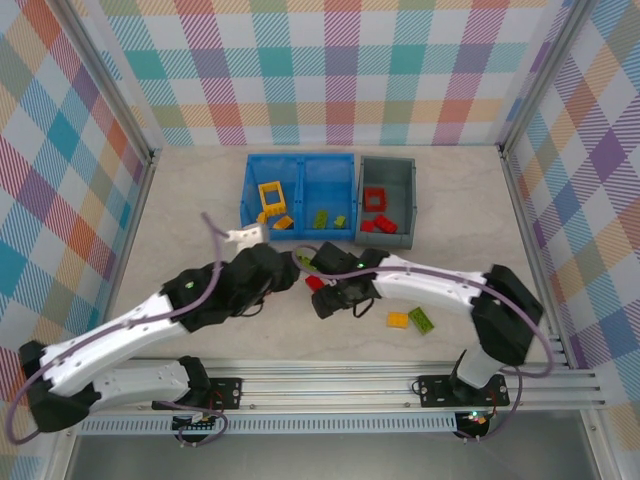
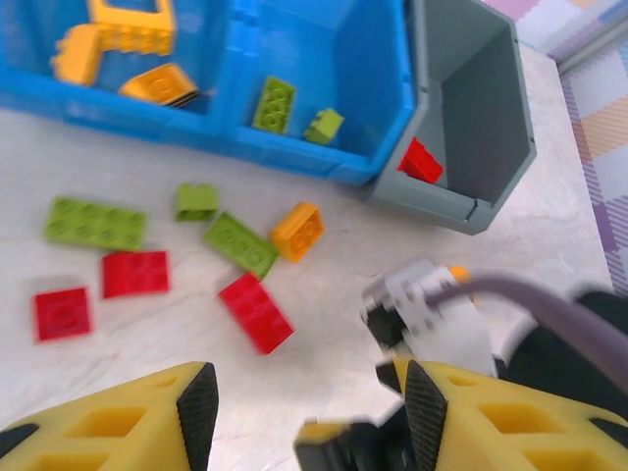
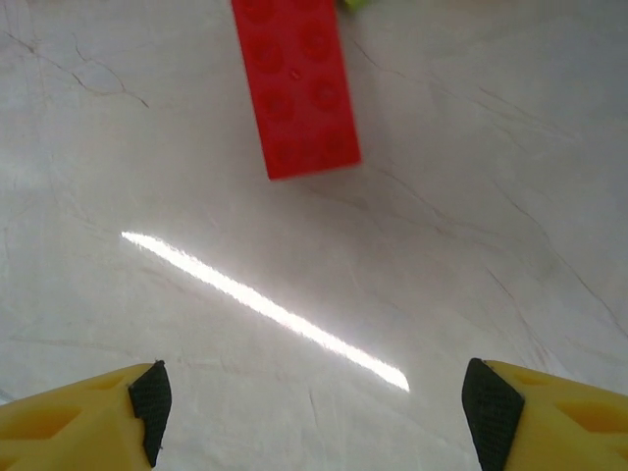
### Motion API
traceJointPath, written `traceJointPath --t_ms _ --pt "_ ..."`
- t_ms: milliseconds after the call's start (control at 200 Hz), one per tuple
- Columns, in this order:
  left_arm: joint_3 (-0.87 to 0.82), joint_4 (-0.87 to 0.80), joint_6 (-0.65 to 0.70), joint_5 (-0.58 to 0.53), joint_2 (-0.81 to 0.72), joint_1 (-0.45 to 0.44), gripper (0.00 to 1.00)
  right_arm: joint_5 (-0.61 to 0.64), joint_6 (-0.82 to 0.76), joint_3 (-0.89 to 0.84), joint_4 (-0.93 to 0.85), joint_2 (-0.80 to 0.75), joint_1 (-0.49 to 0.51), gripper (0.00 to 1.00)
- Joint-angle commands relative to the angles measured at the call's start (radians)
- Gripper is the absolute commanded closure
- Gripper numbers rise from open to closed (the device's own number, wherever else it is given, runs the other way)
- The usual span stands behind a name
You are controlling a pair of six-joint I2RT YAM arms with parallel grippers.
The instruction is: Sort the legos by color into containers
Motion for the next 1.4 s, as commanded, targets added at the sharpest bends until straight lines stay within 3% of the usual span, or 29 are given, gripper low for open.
traceJointPath --t_ms 0,130,260,475,805,950,1160,1275,1395 --pt "-0.057 -0.161 -0.131 -0.075 -0.146 -0.014 0.45 -0.042 -0.112 0.101 0.044 0.104 -0.029 0.19" --pt "-0.095 -0.279 -0.186 -0.106 -0.318 -0.014 0.45 -0.041 -0.136 0.173 0.052 0.215 -0.062 0.21" --pt "-0.123 -0.295 -0.208 -0.102 -0.405 -0.014 0.45 -0.027 -0.151 0.241 0.035 0.301 -0.074 0.27" --pt "-0.119 -0.281 -0.181 -0.092 -0.391 -0.014 0.45 -0.028 -0.154 0.297 0.032 0.372 -0.074 0.47" --pt "-0.106 -0.234 -0.117 -0.072 -0.37 -0.014 0.44 -0.04 -0.139 0.268 0.052 0.365 -0.068 0.63" --pt "-0.104 -0.187 -0.084 -0.039 -0.364 -0.014 0.43 -0.032 -0.113 0.211 0.065 0.26 -0.062 0.71" --pt "-0.049 -0.04 0.02 0.099 -0.223 -0.014 0.42 0.029 -0.06 0.107 -0.013 -0.049 -0.088 0.71" --pt "0.024 0.058 0.081 0.186 -0.055 -0.014 0.42 0.062 -0.041 0.093 -0.08 -0.156 -0.185 0.71" --pt "0.098 0.186 0.131 0.237 0.115 -0.018 0.43 0.088 -0.041 0.124 -0.116 -0.155 -0.343 0.7"
